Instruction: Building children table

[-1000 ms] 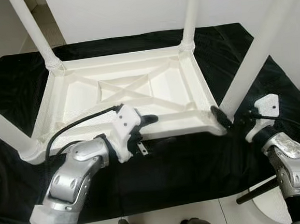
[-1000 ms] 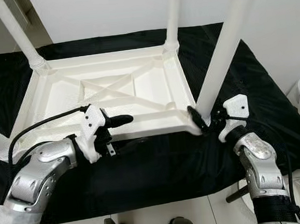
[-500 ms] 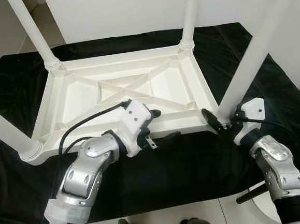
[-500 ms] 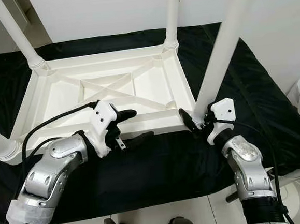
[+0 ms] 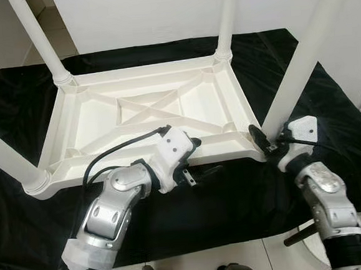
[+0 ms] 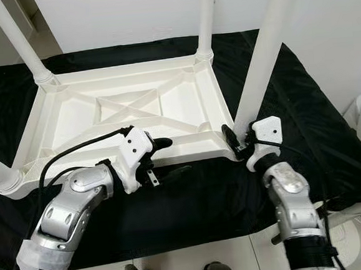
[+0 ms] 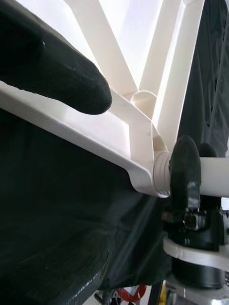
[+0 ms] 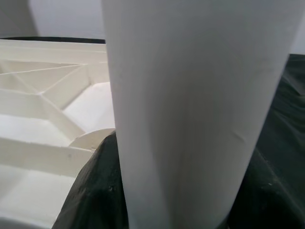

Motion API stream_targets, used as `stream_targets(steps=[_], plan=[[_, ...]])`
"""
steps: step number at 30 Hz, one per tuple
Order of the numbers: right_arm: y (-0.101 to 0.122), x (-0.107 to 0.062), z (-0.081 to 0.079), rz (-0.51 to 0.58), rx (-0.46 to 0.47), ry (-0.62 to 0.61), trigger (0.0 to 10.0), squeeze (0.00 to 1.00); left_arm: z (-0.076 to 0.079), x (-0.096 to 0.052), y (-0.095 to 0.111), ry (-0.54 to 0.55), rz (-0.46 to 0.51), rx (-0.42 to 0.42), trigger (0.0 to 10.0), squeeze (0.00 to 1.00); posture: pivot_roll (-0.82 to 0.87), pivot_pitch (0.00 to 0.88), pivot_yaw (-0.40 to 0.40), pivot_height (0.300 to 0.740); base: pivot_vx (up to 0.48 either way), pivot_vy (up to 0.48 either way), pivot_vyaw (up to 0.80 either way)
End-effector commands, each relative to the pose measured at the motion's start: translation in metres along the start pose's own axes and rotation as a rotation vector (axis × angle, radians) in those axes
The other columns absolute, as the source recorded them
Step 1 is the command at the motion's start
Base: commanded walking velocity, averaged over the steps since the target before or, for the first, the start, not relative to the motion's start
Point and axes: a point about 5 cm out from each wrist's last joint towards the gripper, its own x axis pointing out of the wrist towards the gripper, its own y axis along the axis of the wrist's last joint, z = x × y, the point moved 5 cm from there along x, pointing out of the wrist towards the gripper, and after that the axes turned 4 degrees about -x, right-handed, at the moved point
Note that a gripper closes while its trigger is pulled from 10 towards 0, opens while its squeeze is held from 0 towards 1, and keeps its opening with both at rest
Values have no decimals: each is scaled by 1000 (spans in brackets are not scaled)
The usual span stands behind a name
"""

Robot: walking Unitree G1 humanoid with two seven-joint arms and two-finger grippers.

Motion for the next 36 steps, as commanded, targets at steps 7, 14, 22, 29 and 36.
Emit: stream_targets(steps=[7,14,22,29,36], plan=[[-16,-3,-24,-108,127,-228,10000,0,-24,1,0,236,12,-1,10000,0,-143,120,77,740,0,0,0],[-13,1,-51,-141,179,-346,10000,0,-33,1,4,295,35,26,10000,0,-137,128,70,740,0,0,0],[-8,2,-55,-121,227,-312,10000,980,-34,0,5,311,45,31,10000,0,-128,128,63,740,0,0,0],[2,0,-45,-49,244,-256,10000,1000,-35,-2,7,316,55,43,10000,0,-117,126,58,740,0,0,0],[10,-7,-46,-6,178,88,10000,0,-31,-3,-1,266,15,-13,10000,0,-119,126,57,740,0,0,0]])
